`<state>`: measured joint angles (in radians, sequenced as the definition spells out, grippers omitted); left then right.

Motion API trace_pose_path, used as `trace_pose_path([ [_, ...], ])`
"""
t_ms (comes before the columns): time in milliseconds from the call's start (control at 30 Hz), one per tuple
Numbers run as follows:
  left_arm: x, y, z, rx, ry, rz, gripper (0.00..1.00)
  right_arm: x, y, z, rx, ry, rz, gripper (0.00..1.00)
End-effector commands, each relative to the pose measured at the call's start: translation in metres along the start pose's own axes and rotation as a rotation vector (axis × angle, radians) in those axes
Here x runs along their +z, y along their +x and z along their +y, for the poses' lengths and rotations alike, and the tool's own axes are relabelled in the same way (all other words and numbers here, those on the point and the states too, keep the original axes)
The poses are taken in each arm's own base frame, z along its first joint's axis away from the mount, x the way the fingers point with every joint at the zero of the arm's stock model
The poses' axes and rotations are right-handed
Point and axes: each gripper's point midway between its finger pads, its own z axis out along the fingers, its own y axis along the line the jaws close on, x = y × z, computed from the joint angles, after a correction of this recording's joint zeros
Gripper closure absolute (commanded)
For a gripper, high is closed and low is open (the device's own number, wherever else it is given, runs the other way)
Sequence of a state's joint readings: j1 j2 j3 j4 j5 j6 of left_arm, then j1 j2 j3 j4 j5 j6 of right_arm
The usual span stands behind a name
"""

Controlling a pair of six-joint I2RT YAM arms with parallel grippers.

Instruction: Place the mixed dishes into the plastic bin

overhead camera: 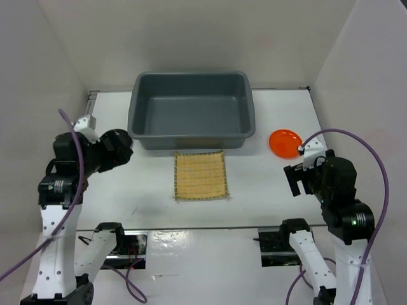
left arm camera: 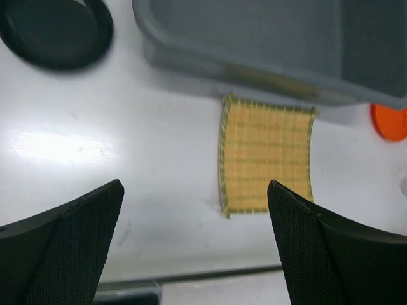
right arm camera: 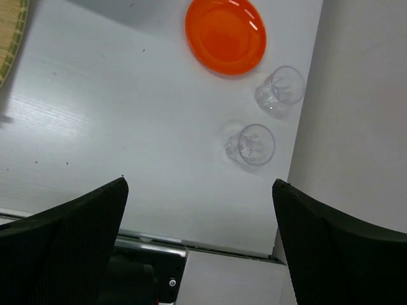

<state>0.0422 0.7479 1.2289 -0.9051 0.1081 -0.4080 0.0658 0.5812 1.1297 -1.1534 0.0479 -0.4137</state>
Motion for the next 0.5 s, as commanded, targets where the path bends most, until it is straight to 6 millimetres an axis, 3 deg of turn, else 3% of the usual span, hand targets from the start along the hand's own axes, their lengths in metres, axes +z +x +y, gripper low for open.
trace_pose_path([
  [0, 0.014, 0.033, -0.02, -0.171, 0.122, 0.099, 0.0, -0.018, -0.001, -0.008, 0.003, 0.063, -0.066, 0.02],
  [67, 0.036, 0.068, -0.013, -0.174, 0.13, 0.188, 0.0, -0.025, -0.009, -0.011, 0.022, 0.078, -0.106, 0.02],
  [133, 0.053, 0.092, -0.01, -0.165, 0.124, 0.295, 0.0, -0.028, -0.018, 0.002, -0.011, -0.001, -0.158, 0.02],
  [267, 0.079, 0.124, -0.035, -0.19, 0.223, 0.496, 0.0, -0.033, -0.029, 0.037, -0.106, -0.2, -0.246, 0.02],
  [333, 0.096, 0.145, -0.055, -0.183, 0.309, 0.61, 0.0, -0.024, -0.032, 0.049, -0.187, -0.287, -0.243, 0.09],
  [367, 0.109, 0.164, -0.057, -0.196, 0.295, 0.718, 0.0, -0.021, -0.036, 0.051, -0.223, -0.317, -0.247, 0.42],
  [400, 0.116, 0.171, -0.062, -0.172, 0.299, 0.759, 0.0, -0.014, -0.042, 0.046, -0.273, -0.3, -0.252, 0.63],
  [433, 0.117, 0.182, -0.076, -0.133, 0.322, 0.813, 0.0, -0.005, -0.05, 0.041, -0.274, -0.287, -0.247, 0.78],
  [467, 0.127, 0.194, -0.075, -0.115, 0.276, 0.851, 0.0, -0.001, -0.06, 0.034, -0.291, -0.257, -0.272, 0.92],
])
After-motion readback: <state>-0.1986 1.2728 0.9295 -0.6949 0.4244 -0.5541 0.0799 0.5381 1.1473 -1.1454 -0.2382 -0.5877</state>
